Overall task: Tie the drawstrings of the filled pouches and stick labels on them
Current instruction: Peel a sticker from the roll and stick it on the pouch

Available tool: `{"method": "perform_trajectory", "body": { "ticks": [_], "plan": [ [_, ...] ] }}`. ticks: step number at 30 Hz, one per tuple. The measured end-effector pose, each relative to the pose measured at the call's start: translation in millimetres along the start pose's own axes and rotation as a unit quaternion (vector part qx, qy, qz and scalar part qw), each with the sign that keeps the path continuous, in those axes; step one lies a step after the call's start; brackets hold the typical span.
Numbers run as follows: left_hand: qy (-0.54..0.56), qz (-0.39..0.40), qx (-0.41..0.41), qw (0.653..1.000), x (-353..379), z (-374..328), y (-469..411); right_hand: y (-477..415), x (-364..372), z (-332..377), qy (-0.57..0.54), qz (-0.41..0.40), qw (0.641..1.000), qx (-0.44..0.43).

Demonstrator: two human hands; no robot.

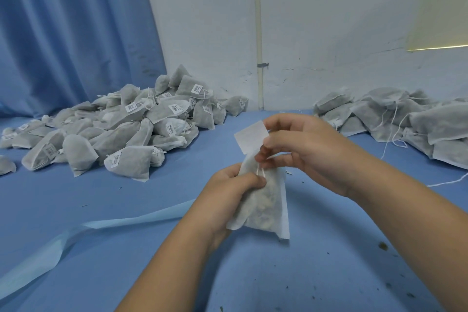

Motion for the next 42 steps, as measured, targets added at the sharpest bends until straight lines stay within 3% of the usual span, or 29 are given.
{"method": "perform_trajectory", "body": {
  "ticks": [6, 12, 17, 29, 33, 36, 39, 42],
  "plan": [
    [0.105, 0.021, -0.043, 0.993, -2, 0, 1, 4, -10, 18, 0.204, -0.083, 0.97, -0.104],
    [0.166, 0.08, -0.058, 0.981, 5, -3, 4, 7, 6, 20, 0.397, -0.045, 0.895, -0.199],
    [0.194, 0.118, -0.058, 0.972, 8, -7, 7, 5, 2, 12, 0.44, -0.026, 0.877, -0.193],
    [0.205, 0.107, -0.062, 0.971, 1, -4, 5, 6, 7, 7, 0.531, 0.037, 0.831, -0.162],
    [0.199, 0.12, -0.048, 0.971, -1, -3, 4, 6, 6, 5, 0.544, 0.05, 0.826, -0.138],
    [0.194, 0.087, -0.021, 0.977, -5, -4, 1, 6, 6, 3, 0.535, 0.066, 0.833, -0.126],
    [0.179, 0.034, 0.009, 0.983, -10, -4, -2, 3, 5, 2, 0.478, 0.036, 0.87, -0.115],
    [0.159, 0.016, 0.036, 0.986, -10, -5, -2, -3, -2, -2, 0.372, -0.052, 0.924, -0.067]
  ]
}}
Point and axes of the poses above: each hand's wrist, its own y-axis away from the middle knuckle, its own x-axis out of the palm, z = x × y, the point moved 6 cm from there along -y, towards the middle knuckle, and after that the axes turned 5 degrees about z, right-handed, at the moved point
